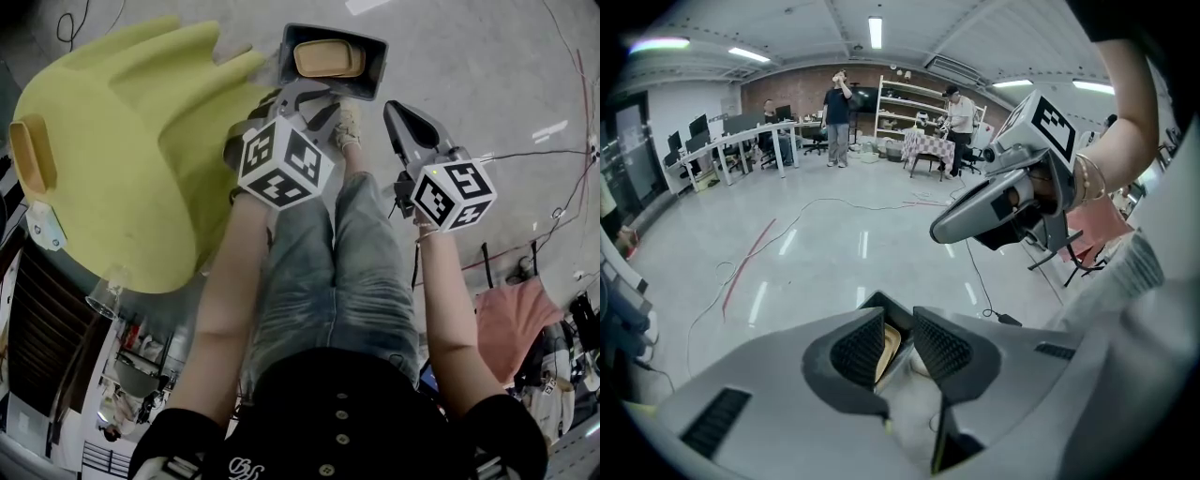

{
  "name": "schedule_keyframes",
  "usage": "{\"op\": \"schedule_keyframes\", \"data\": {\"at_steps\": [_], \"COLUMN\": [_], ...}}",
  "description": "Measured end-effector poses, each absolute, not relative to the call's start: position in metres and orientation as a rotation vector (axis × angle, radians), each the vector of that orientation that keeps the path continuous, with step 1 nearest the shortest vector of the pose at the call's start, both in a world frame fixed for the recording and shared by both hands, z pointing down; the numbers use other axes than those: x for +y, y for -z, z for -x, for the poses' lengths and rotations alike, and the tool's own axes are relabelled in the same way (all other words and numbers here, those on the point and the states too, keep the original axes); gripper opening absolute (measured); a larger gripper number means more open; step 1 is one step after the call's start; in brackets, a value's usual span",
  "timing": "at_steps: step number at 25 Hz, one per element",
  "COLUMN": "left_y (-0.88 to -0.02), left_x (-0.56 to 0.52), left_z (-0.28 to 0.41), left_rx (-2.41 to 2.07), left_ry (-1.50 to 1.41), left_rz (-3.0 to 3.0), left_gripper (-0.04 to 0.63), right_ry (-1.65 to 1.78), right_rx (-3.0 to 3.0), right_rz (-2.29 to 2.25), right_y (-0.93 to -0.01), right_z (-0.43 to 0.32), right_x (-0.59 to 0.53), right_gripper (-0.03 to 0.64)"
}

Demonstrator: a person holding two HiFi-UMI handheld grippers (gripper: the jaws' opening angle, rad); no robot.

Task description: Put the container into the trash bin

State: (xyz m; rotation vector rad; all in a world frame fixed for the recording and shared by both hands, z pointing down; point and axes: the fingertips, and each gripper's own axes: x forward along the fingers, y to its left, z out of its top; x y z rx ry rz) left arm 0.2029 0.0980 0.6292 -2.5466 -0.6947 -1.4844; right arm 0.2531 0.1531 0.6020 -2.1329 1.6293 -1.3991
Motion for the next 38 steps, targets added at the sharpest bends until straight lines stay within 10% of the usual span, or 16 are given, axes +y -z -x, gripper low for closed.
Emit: {"op": "schedule_keyframes", "data": {"at_steps": [38], "left_y": [-0.357], "left_x": [0.056], "left_z": [-0.116], "left_rx": [-0.271], "left_ry": [0.759], "left_rz": [3.091], "left_gripper": [0.014], "right_ry": [0.969], "right_rx": [2.026], "right_rz": [2.151], "right_y": [-0.396], "right_z": [-0.169], "right_x": [0.095], "right_gripper": [0.005]}}
